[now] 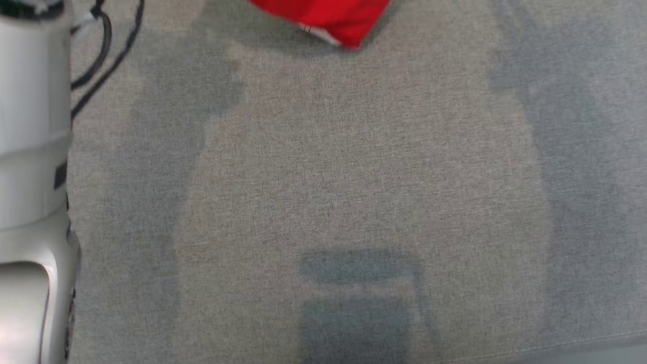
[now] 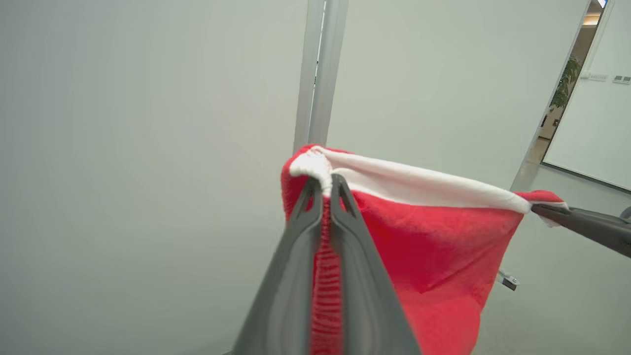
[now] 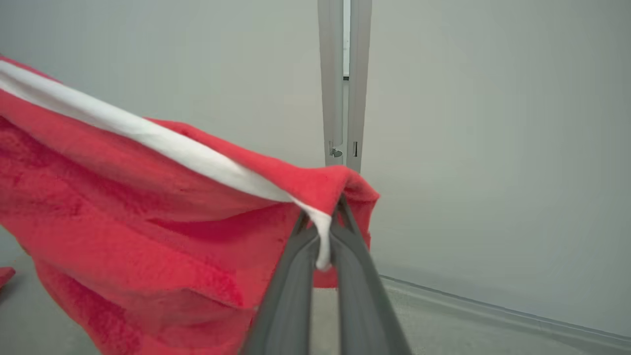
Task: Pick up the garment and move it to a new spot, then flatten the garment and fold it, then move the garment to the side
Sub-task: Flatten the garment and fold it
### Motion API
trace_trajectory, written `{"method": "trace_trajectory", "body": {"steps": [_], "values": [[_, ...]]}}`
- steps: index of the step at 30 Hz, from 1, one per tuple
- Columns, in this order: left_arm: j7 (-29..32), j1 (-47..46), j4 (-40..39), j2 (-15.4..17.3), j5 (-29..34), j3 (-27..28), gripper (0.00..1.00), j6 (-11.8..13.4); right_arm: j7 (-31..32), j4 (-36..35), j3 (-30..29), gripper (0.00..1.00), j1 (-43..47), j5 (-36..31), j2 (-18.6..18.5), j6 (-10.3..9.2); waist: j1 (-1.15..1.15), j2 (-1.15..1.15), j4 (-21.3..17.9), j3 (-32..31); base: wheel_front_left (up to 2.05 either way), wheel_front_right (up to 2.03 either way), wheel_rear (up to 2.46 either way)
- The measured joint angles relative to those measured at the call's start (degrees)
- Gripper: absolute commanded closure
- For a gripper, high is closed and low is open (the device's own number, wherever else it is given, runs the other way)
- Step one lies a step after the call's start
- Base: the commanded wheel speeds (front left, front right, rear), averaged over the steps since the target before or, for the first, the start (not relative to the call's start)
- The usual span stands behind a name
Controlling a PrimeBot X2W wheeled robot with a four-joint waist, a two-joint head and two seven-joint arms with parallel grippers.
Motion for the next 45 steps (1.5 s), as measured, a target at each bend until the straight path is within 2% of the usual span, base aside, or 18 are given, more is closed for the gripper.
{"method": "trace_trajectory", "body": {"steps": [6, 9, 12, 15, 18, 25, 29, 34, 41, 45], "values": [[-16.7, -10.5, 12.4, -0.5, 3.8, -3.0, 1.00, -0.7, -13.9, 12.9, -0.3, 1.00, -12.4, -9.0, 5.9, 0.01, 0.00, 0.00, 0.8, 5.6, 0.00, 0.00, 0.00], [-23.8, -11.1, 16.4, 0.2, 3.6, -7.9, 1.00, -0.8, -20.4, 18.1, -0.9, 1.00, -13.2, -10.9, 7.4, 0.02, 0.00, 0.00, 1.2, 7.8, 0.00, 0.00, 0.00], [-29.8, -9.7, 19.3, 0.6, 0.6, -11.3, 1.00, -0.9, -24.5, 22.0, -0.1, 1.00, -11.2, -11.1, 7.5, 0.01, 0.00, 0.00, 1.5, 9.4, 0.00, 0.00, 0.00], [-32.5, -2.9, 20.5, 1.3, -2.5, -14.9, 1.00, -0.9, -28.2, 24.0, 2.6, 1.00, -3.5, -8.7, 6.9, 0.01, 0.00, 0.00, 1.9, 9.8, 0.00, 0.00, 0.00], [-33.0, 5.3, 19.0, 2.7, -3.8, -18.9, 1.00, -0.9, -31.6, 22.7, 5.4, 1.00, 5.5, -5.5, 4.6, 0.01, 0.00, 0.00, 2.1, 8.9, 0.00, 0.00, 0.00], [-33.2, 28.5, 7.8, 5.0, -2.3, -17.6, 1.00, -0.9, -35.2, 15.1, 8.5, 1.00, 27.9, 1.8, -2.0, 0.04, -0.01, 0.00, 1.8, 4.7, 0.00, 0.00, 0.00], [-33.2, 39.1, 3.6, 4.4, -1.1, -16.5, 1.00, -0.9, -35.5, 11.0, 8.2, 1.00, 39.6, 4.6, -4.5, 0.08, -0.02, 0.00, 2.1, 0.9, 0.00, 0.00, 0.00], [-33.1, 53.4, -0.1, 2.4, -1.2, -14.6, 1.00, -0.9, -35.7, 6.1, 6.0, 1.00, 54.2, 6.4, -5.6, 0.14, -0.02, 0.00, 2.9, -4.9, 0.00, 0.00, 0.00], [-33.0, 73.7, -5.3, 1.1, -0.7, -14.1, 1.00, 2.7, -33.5, -0.8, 1.9, 1.00, 74.5, 6.4, -6.1, 0.53, -0.02, 0.00, 4.1, -13.6, 0.00, 0.00, 0.00], [-33.0, 80.7, -7.7, 0.7, -0.9, -14.1, 1.00, 4.2, -30.9, -4.4, -1.0, 1.00, 82.1, 6.3, -6.0, 0.56, -0.02, 0.00, 4.8, -17.6, 0.00, 0.00, 0.00]]}}
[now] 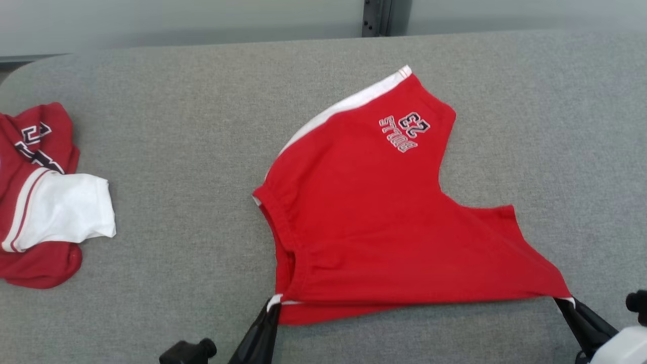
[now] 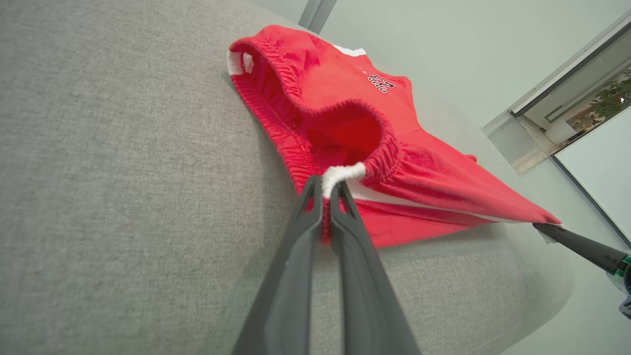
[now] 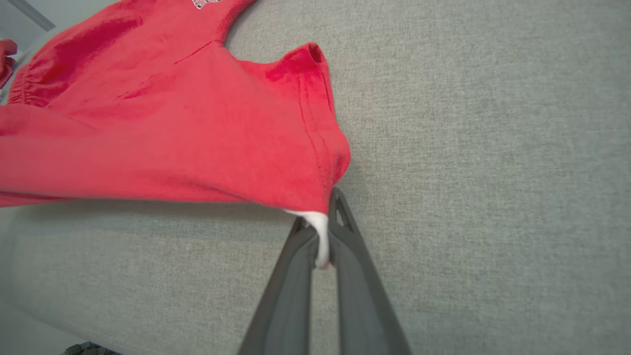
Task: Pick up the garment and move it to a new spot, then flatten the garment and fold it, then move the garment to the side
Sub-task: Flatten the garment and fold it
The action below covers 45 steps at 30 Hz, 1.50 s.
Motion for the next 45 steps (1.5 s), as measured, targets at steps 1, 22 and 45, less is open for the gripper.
{"method": "trace_trajectory", "body": {"steps": [1, 22, 45], "values": [[0.0, 1.4, -0.7, 0.0, -0.1, -0.1, 1.00, 0.4, 0.7, -1.1, -0.9, 1.00, 1.7, 0.0, 0.0, 0.01, 0.00, 0.00, 0.2, -0.8, 0.00, 0.00, 0.00], [12.3, -5.5, -13.0, -2.7, -7.2, 0.8, 1.00, 5.2, 23.1, -13.1, -3.7, 1.00, -16.2, -1.2, -4.8, -0.52, 0.00, 0.00, 7.1, 2.1, 0.00, 0.00, 0.00], [17.2, -25.0, 1.7, -8.0, -9.6, -3.3, 1.00, 5.2, 41.7, 11.3, 7.7, 1.00, -50.5, -3.4, -6.7, -0.53, 0.01, 0.00, 16.9, 11.7, 0.00, 0.00, 0.00]]}}
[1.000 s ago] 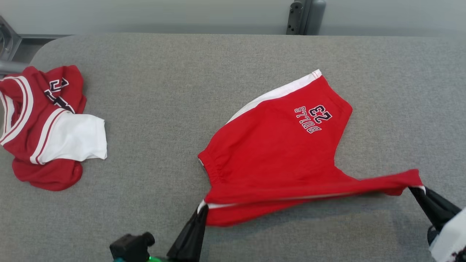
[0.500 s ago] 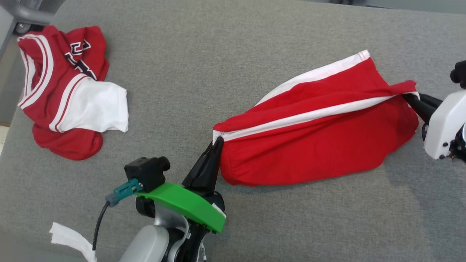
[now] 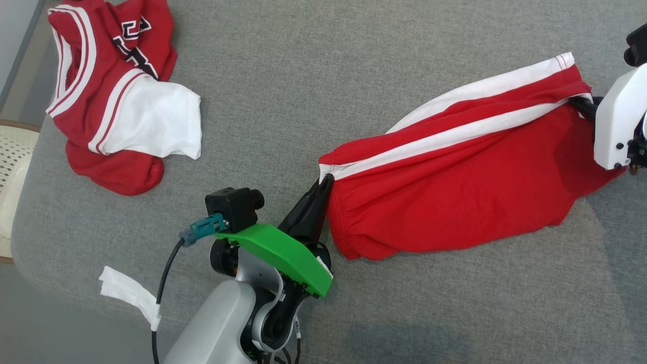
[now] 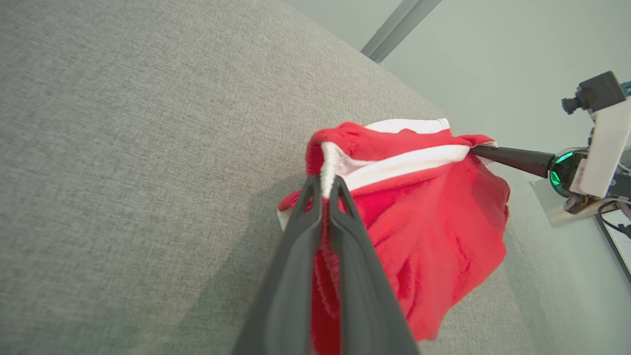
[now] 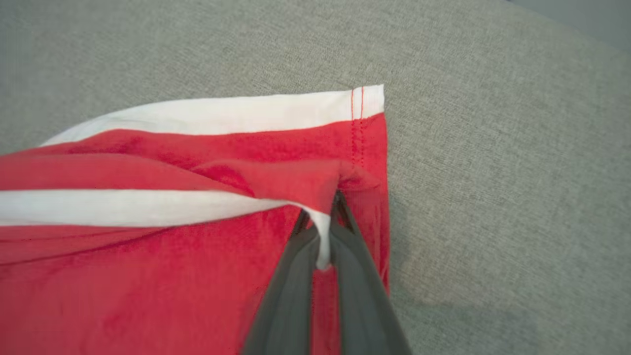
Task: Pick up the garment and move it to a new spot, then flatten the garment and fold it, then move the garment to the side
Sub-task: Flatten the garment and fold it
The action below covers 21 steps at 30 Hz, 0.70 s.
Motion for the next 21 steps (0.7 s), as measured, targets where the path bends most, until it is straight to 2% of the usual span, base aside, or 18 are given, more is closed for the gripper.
{"method": "trace_trajectory", "body": {"steps": [9, 10, 11, 12, 13, 14, 15, 16, 21], "values": [[-0.9, -3.8, 3.4, -0.3, -0.9, -1.3, 1.00, 0.3, -3.3, 1.7, 1.3, 0.98, -2.2, -1.2, -0.3, 0.00, 0.00, 0.00, 0.1, 0.5, 0.00, 0.00, 0.00], [-1.1, -4.2, 3.8, -0.4, -1.0, -1.4, 1.00, 0.5, -4.2, 1.9, 1.4, 0.85, -2.6, -1.6, -0.3, 0.00, 0.00, 0.00, 0.0, 0.6, 0.00, 0.00, 0.00], [-1.1, -4.5, 4.3, -0.4, -1.0, -1.3, 1.00, 0.9, -5.3, 2.5, 0.9, 0.07, -3.0, -1.9, 0.0, 0.01, 0.00, 0.00, -0.1, 0.6, 0.00, 0.00, 0.00], [-1.1, -4.8, 4.8, -0.5, -1.0, -1.5, 0.87, 1.3, -5.9, 3.3, 0.2, 0.00, -3.6, -2.3, 0.5, 0.00, 0.00, 0.00, -0.2, 0.7, 0.00, 0.00, 0.00], [-1.0, -5.0, 5.3, -0.4, -1.0, -1.8, 0.63, 1.4, -6.0, 3.9, 0.2, 0.00, -4.0, -2.6, 0.9, 0.00, 0.00, 0.00, -0.4, 0.7, 0.00, 0.00, 0.00], [-0.9, -5.1, 5.6, -0.5, -1.0, -2.0, 0.27, 1.8, -5.9, 4.2, 0.8, 0.00, -4.0, -2.6, 1.1, -0.02, 0.00, 0.00, -0.5, 0.8, 0.00, 0.00, 0.00], [-0.8, -5.1, 5.9, -0.5, -1.3, -2.2, 0.04, 1.9, -5.8, 4.3, 1.2, 0.00, -4.0, -2.6, 1.2, -0.02, 0.00, 0.00, -0.6, 0.8, 0.00, 0.00, 0.00], [-0.8, -5.1, 6.1, -0.5, -1.4, -2.4, 0.00, 1.9, -6.1, 4.4, 1.4, 0.00, -4.0, -2.6, 1.4, -0.02, 0.00, 0.00, -0.7, 0.8, 0.00, 0.00, 0.00], [-1.9, -5.1, 6.6, -0.4, -1.3, -2.5, 0.00, 2.8, -8.8, 5.5, 0.7, 0.00, -3.9, -2.8, 1.5, -0.02, 0.00, 0.00, -1.5, 0.5, 0.00, 0.00, 0.00]]}}
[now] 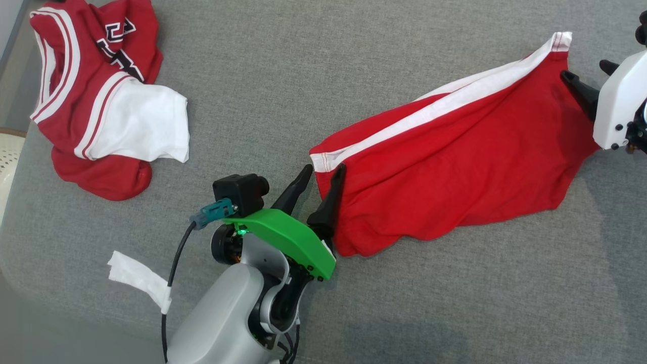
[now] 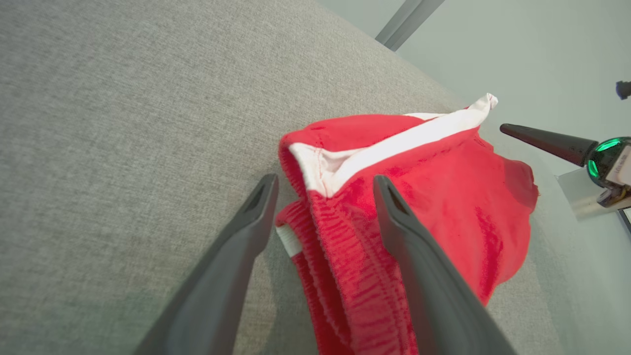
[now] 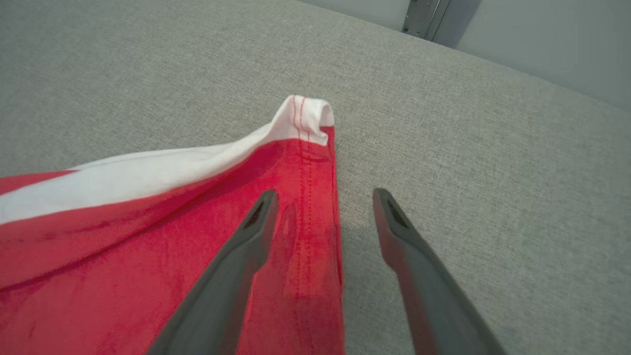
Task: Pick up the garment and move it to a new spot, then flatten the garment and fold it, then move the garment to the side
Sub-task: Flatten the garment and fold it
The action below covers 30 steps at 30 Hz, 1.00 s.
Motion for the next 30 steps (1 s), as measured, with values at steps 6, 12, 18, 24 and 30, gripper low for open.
{"method": "trace_trajectory", "body": {"steps": [6, 12, 18, 24, 30], "values": [[-5.3, 1.1, -2.5, 3.1, 4.1, 1.3, 0.00, 2.7, -2.2, -0.1, -0.3, 0.00, 3.4, 1.8, 0.4, 0.00, 0.00, 0.00, -1.2, -1.7, 0.00, 0.00, 0.00], [-13.6, 6.6, -7.8, 7.3, 10.9, 3.2, 0.00, 6.2, -7.8, -2.6, -1.3, 0.00, 10.2, 2.5, 0.2, 0.00, 0.00, 0.00, -2.5, -5.0, 0.00, 0.00, 0.00], [-15.4, 13.8, -11.7, 8.8, 17.7, 5.9, 0.00, 8.1, -8.8, -6.2, -3.1, 0.00, 14.8, 3.3, 0.6, 0.00, 0.00, 0.00, -4.0, -7.9, 0.00, 0.00, 0.00], [-15.5, 16.2, -14.5, 5.3, 21.9, 10.9, 0.00, 5.1, -3.3, -7.0, -6.1, 0.00, 12.7, 1.4, 1.4, 0.00, 0.00, 0.00, -4.5, -6.6, 0.00, 0.00, 0.00], [-15.6, 15.6, -13.2, 1.5, 24.3, 13.4, 0.00, 1.0, 2.1, -4.9, -7.5, 0.00, 7.4, -3.3, 3.7, 0.00, 0.00, 0.00, -3.2, -3.2, 0.00, 0.00, 0.00]]}}
